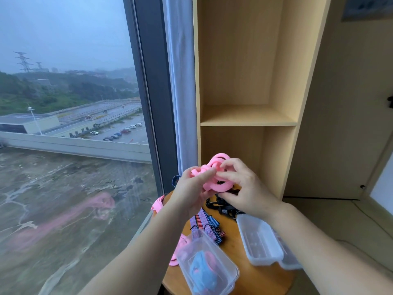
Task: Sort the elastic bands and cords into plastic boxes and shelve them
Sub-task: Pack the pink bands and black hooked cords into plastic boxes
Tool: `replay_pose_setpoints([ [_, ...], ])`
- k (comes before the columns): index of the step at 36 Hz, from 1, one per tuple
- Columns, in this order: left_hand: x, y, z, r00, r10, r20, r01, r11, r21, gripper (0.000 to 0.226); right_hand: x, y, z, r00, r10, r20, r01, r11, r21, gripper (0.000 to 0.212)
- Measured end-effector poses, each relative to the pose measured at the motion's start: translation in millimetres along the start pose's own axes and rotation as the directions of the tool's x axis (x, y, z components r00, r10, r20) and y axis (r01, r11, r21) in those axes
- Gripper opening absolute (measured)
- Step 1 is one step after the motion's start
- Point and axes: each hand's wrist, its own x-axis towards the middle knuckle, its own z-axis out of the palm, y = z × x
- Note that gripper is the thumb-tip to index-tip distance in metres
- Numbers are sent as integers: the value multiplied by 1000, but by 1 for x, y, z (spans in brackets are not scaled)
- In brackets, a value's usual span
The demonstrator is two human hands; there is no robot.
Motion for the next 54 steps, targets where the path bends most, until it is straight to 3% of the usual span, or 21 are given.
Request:
replay_pose_setpoints([
  [3,1,-2,-8,997,40,-68,-36,998,54,51,-4,-2,-1,982,166,-92,-142,963,229,20],
  [4,2,-2,-10,995,61,-74,-55,995,78,50,-3,-2,-1,953,251,-171,-189,931,313,13],
  [6,4,-3,-13,992,100,-77,-89,986,140,48,4,0,-2,871,421,-251,-301,864,404,19],
  [9,4,-7,-16,991,131,-31,-121,970,212,44,15,2,-5,830,553,-76,-420,708,568,30],
  [11,6,-10,-18,986,164,-5,-158,957,243,42,18,4,-6,840,543,2,-414,638,650,27],
  [14,6,-13,-20,974,223,-33,-205,939,276,39,18,5,-9,858,504,97,-435,613,659,31],
  [17,6,-13,-20,971,236,-34,-214,926,312,40,17,6,-7,860,501,94,-463,690,556,35],
  [21,6,-13,-17,972,237,-11,-218,911,351,45,19,4,-4,901,434,27,-412,834,367,25],
  [25,4,-7,-18,975,217,43,-217,901,375,30,24,8,-9,875,483,49,-430,725,538,32],
  [29,0,0,-19,980,168,103,-195,899,392,32,24,6,-8,879,466,95,-426,682,594,33],
  [34,-6,3,-20,967,152,207,-183,973,141,34,20,2,-7,830,473,294,-479,339,809,19],
  [36,-7,2,-18,960,150,238,-169,984,58,34,16,1,0,824,457,335,-488,273,829,21],
  [38,-7,1,-15,959,153,239,-156,988,-7,36,12,-1,11,838,473,271,-449,316,836,23],
  [41,-5,0,-15,968,154,197,-130,983,-132,43,5,-2,24,882,458,115,-371,521,769,28],
  [46,-1,-2,-17,989,116,93,-99,979,-176,36,0,1,28,907,409,96,-393,744,540,38],
  [51,-5,0,-20,987,129,94,-128,992,-11,42,1,-3,26,895,405,186,-444,779,442,40],
  [54,-9,-5,-24,991,80,110,-92,990,104,55,-2,-6,22,871,420,256,-491,712,502,38],
])
